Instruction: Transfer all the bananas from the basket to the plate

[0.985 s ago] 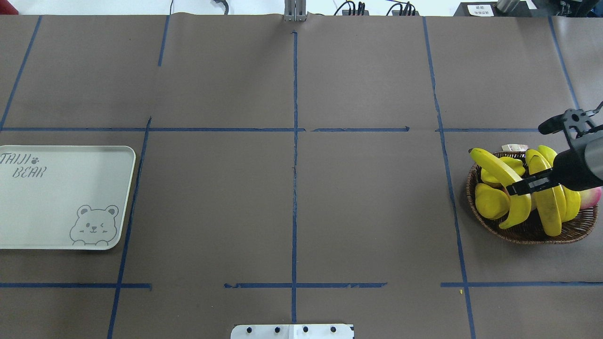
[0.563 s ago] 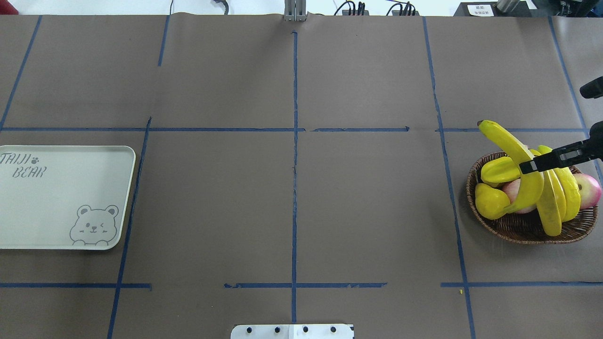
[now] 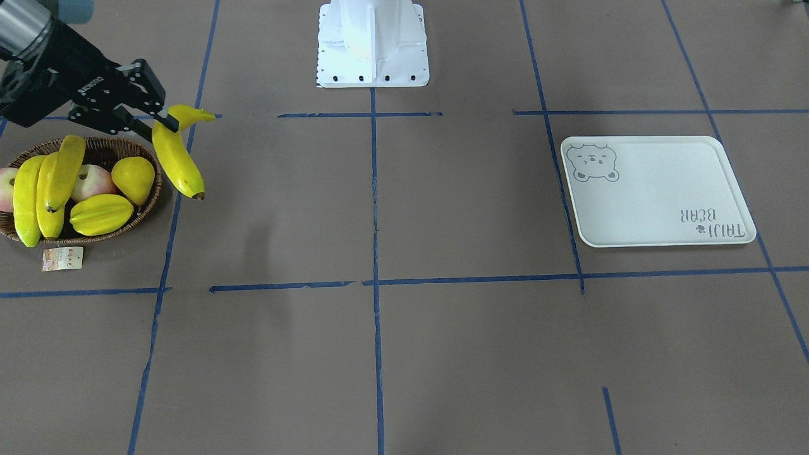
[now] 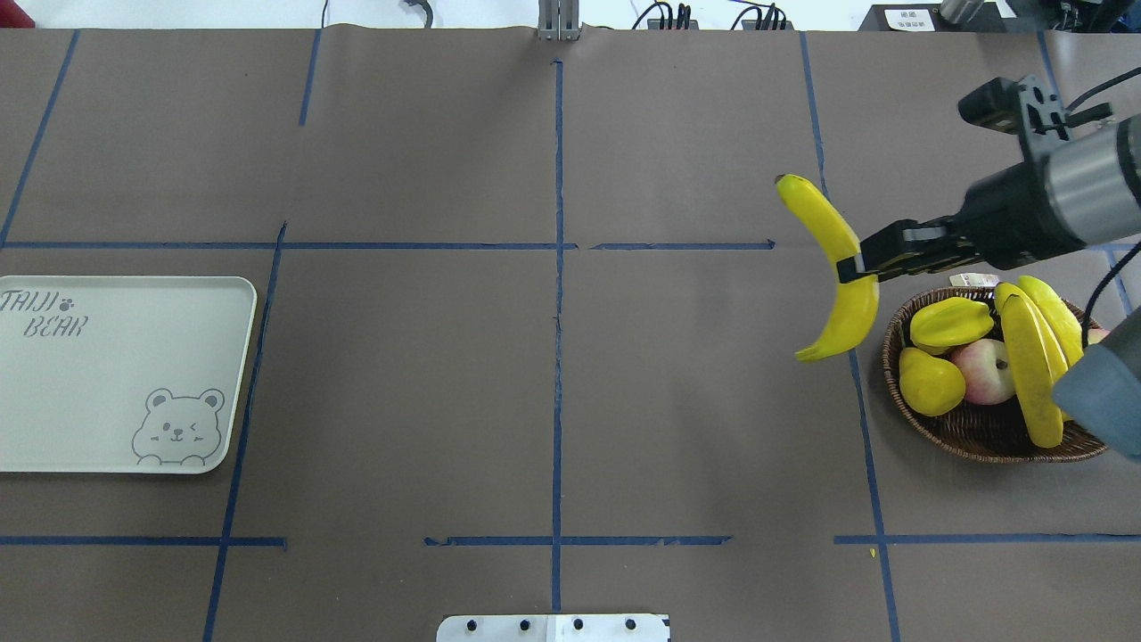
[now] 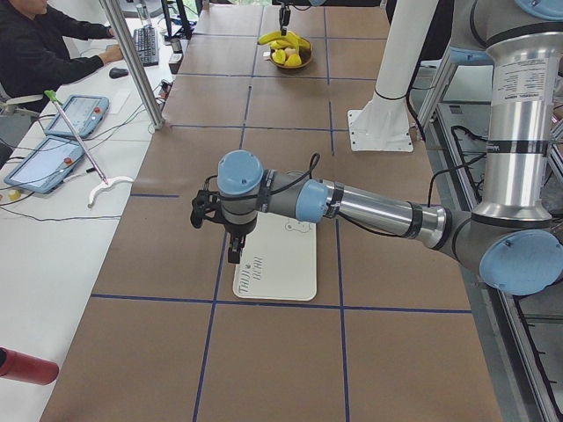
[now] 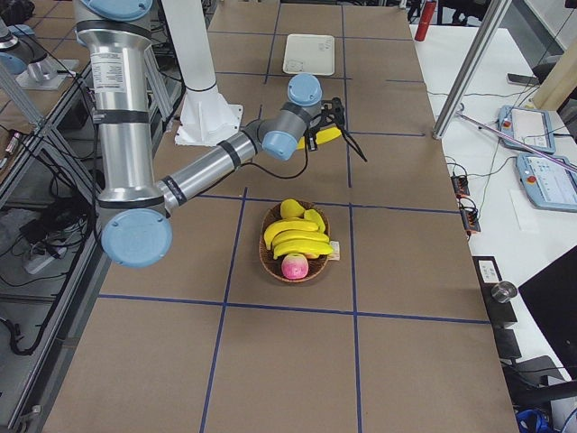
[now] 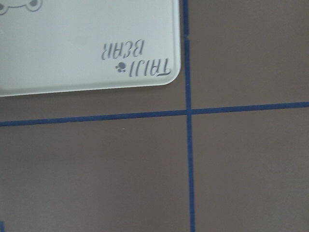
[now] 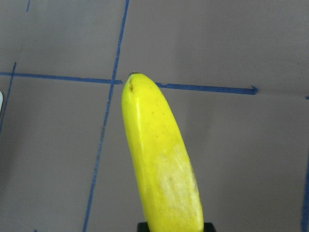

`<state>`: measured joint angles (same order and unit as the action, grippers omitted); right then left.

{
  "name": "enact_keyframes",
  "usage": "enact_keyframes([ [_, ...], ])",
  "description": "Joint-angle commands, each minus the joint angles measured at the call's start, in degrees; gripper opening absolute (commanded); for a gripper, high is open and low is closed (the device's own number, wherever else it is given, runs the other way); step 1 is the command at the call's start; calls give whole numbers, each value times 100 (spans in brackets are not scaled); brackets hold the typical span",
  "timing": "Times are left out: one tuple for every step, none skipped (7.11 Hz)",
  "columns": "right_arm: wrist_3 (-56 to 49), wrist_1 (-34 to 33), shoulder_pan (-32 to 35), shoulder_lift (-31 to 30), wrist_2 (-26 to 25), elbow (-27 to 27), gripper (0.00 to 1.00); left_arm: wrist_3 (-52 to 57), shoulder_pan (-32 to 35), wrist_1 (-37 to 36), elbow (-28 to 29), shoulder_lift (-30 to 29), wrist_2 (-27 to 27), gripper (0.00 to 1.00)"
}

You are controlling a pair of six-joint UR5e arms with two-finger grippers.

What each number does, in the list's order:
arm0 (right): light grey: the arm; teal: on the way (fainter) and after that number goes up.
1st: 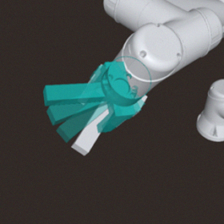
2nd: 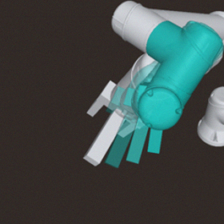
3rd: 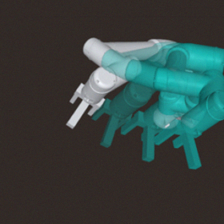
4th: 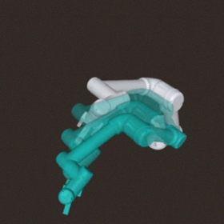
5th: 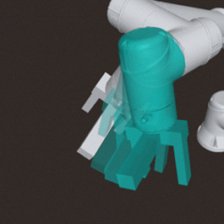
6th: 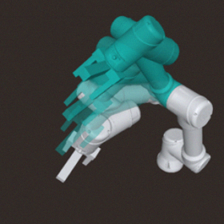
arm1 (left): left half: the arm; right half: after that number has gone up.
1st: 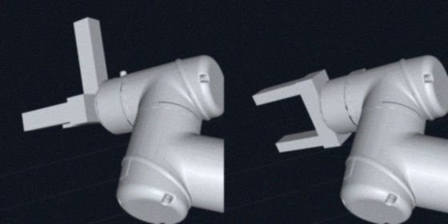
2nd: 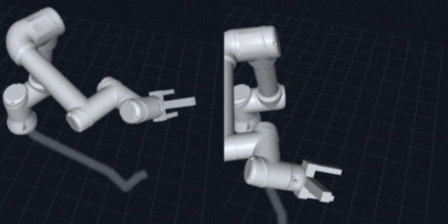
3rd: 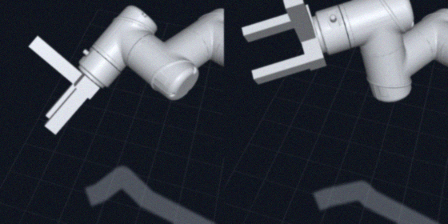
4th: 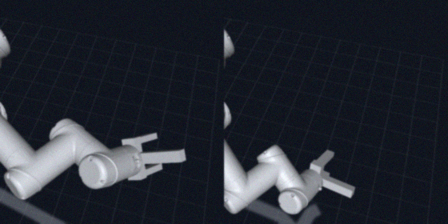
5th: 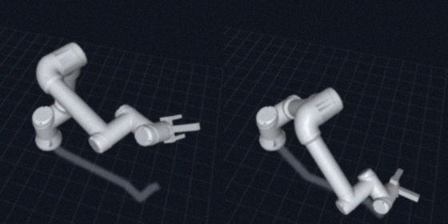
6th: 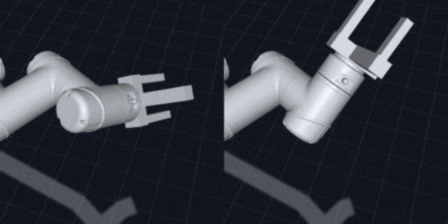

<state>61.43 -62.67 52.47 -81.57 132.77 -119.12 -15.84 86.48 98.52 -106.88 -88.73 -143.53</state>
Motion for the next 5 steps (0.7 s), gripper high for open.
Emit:
enact_keyframes([
  [1279,-8,-771,562,-907,-41,0,-2614,-1004,2424,70,-170,-149,99],
  [1641,-8,-1095,720,-1311,-41,0,-4001,-1532,3210,80,-545,278,99],
  [1810,-17,-1394,826,-1663,-41,0,-5555,-2303,3557,88,-1184,943,99],
  [1985,-17,-1711,949,-1962,-32,0,-7206,-3137,3726,106,-1965,1498,99],
  [2048,-17,-1897,1003,-2148,-41,0,-8206,-3502,3736,106,-2469,1904,99],
])
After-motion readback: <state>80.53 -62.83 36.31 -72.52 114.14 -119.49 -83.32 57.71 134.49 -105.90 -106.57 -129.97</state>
